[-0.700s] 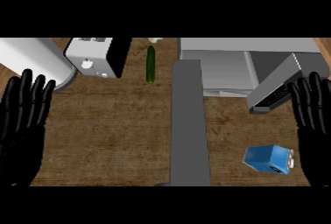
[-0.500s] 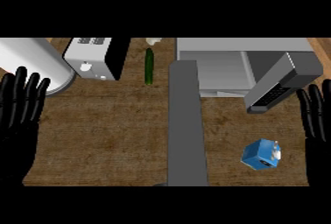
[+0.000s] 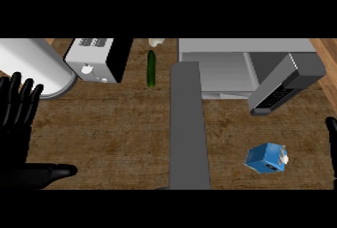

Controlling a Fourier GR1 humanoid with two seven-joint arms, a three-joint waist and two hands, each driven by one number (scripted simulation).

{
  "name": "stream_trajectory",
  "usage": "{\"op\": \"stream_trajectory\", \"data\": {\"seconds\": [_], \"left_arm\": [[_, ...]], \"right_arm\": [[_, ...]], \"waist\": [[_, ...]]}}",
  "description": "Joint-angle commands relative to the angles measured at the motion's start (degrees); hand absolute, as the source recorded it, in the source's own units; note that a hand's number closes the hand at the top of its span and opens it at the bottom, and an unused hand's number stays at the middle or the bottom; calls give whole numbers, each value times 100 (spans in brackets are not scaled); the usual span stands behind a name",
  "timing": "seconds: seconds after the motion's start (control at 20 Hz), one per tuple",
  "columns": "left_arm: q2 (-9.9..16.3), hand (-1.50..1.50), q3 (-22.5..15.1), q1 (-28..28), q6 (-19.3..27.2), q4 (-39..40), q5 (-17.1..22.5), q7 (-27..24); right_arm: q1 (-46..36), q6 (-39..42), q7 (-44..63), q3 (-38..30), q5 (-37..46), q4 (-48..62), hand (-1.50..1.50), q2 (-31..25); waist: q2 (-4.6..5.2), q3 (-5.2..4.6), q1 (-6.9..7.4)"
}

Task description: Pick up the milk, place it into the microwave and close the microwave

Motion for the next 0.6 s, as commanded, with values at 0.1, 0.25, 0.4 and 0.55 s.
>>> {"op": "stream_trajectory", "data": {"seconds": [0.1,0.25,0.4,0.55], "left_arm": [[250,-150,544,681,-509,-422,682,33],[221,-150,571,780,-733,-52,625,-294],[345,-150,716,795,-643,-697,949,308],[240,-150,685,783,-653,-643,861,349]], "right_arm": [[763,-395,-94,523,682,-412,-150,22],[1177,-582,-592,740,775,-166,-150,21],[753,-607,-766,92,515,617,-150,13],[1286,-680,-586,468,581,173,-150,-36]], "waist": [[-15,2,15],[-11,2,-14],[-1,6,35],[-3,5,-3]]}}
